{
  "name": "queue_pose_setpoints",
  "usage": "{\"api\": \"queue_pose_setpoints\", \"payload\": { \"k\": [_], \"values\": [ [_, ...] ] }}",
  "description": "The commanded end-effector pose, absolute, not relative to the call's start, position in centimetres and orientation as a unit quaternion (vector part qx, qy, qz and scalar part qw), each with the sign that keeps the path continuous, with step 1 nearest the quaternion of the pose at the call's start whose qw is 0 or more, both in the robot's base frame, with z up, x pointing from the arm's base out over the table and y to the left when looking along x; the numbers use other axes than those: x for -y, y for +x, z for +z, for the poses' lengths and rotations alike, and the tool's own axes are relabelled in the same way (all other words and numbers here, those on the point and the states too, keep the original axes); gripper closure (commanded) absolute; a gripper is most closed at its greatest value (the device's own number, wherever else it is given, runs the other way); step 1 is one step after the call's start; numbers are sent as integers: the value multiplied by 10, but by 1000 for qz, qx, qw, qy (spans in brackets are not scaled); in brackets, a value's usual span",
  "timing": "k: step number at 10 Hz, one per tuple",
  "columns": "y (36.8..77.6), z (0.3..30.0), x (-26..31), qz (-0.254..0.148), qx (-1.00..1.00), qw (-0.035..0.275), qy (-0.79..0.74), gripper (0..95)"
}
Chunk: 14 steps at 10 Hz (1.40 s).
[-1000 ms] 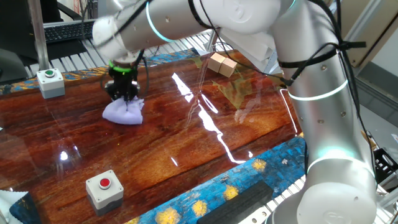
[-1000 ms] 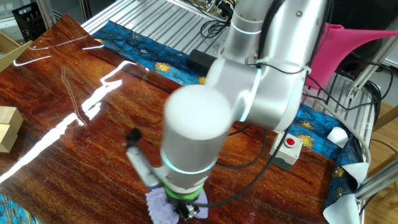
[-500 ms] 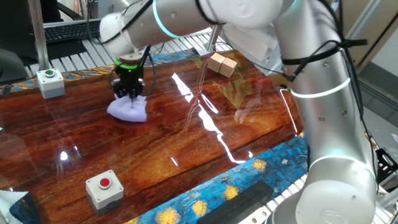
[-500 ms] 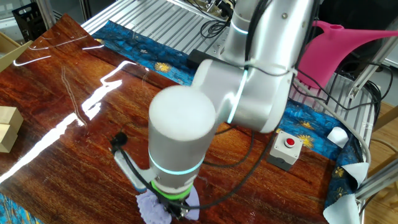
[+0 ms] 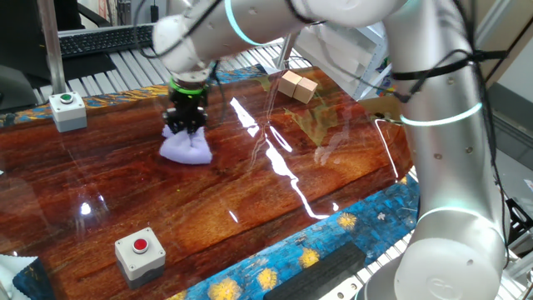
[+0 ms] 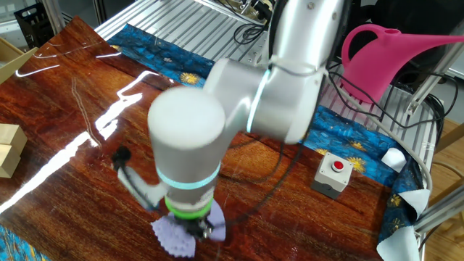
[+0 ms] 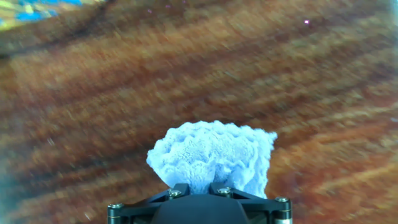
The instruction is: Clean the table with a cloth
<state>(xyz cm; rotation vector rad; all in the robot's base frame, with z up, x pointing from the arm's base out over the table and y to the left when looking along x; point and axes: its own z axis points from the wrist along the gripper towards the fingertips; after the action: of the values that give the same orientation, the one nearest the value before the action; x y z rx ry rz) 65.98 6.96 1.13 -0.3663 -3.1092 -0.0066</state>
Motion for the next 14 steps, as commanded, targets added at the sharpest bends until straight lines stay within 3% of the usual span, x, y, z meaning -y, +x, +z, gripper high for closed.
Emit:
{"api": "queue_pose_setpoints", "payload": {
  "k": [1,14],
  "values": [
    [658,8,-66,-3,994,7,-109,950],
    [603,6,-26,-25,999,6,-27,950]
  ]
}}
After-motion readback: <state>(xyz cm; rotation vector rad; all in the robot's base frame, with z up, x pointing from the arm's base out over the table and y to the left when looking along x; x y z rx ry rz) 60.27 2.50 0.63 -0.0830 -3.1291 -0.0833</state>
